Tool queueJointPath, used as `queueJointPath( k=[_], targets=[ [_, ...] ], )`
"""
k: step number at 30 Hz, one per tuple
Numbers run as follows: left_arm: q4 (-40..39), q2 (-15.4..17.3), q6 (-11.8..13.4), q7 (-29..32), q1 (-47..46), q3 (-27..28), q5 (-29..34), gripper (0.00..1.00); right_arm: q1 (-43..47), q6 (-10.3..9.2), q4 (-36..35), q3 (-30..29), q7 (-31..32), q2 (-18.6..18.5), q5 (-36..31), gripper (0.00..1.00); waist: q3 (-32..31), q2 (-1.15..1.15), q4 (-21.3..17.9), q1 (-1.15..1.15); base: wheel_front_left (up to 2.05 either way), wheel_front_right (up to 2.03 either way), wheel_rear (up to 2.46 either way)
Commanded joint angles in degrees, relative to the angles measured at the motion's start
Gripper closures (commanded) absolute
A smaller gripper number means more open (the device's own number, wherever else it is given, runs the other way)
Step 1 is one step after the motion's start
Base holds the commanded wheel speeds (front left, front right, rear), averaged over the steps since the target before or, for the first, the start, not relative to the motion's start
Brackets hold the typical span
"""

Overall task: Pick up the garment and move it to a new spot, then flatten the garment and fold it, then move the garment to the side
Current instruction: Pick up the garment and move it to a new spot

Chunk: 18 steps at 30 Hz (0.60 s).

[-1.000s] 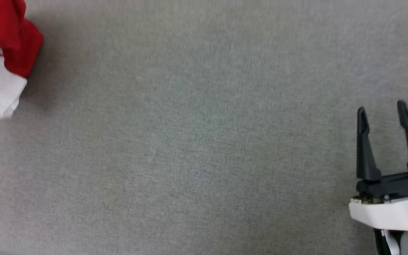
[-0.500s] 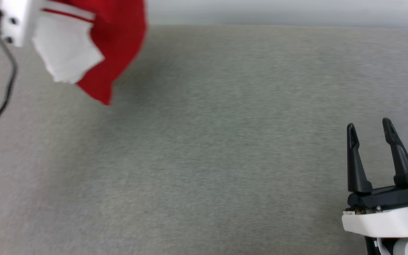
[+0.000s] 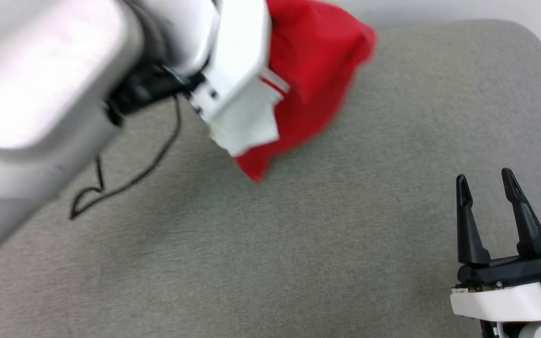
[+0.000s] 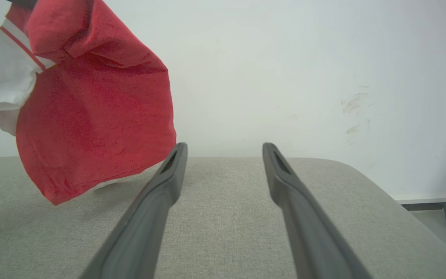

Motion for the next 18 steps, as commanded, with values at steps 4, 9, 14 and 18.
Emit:
queueJointPath(
  k=[4,9,14,18],
  targets=[
    [1.25,-1.95,0.04,-2.21,3.70,-5.38,-1.10,1.00,-1.44,-0.04,-0.23,0.19,-0.11,0.12,0.43,0.00,3.76,0.00,-2.46,0.01,0.00,0.00,0.00],
    [3.61,-1.86,0.04,-3.10,8.42,-11.64,-1.29,1.00,-2.60,-0.04,-0.20,0.40,-0.11,0.12,0.75,0.00,6.92,0.00,-2.94,0.01,0.00,0.00,0.00],
    [4.96,-1.68,0.04,-2.00,15.22,-13.24,-0.46,1.00,-3.54,-0.04,0.05,0.66,-0.12,0.12,0.66,0.00,9.00,0.00,-2.84,0.01,0.00,0.00,0.00],
    [5.25,-1.62,0.03,-0.27,20.62,-13.53,1.37,1.00,-3.69,-0.04,0.43,0.76,-0.12,0.12,0.30,0.00,9.18,0.00,-2.57,0.01,0.00,0.00,0.00]
  ],
)
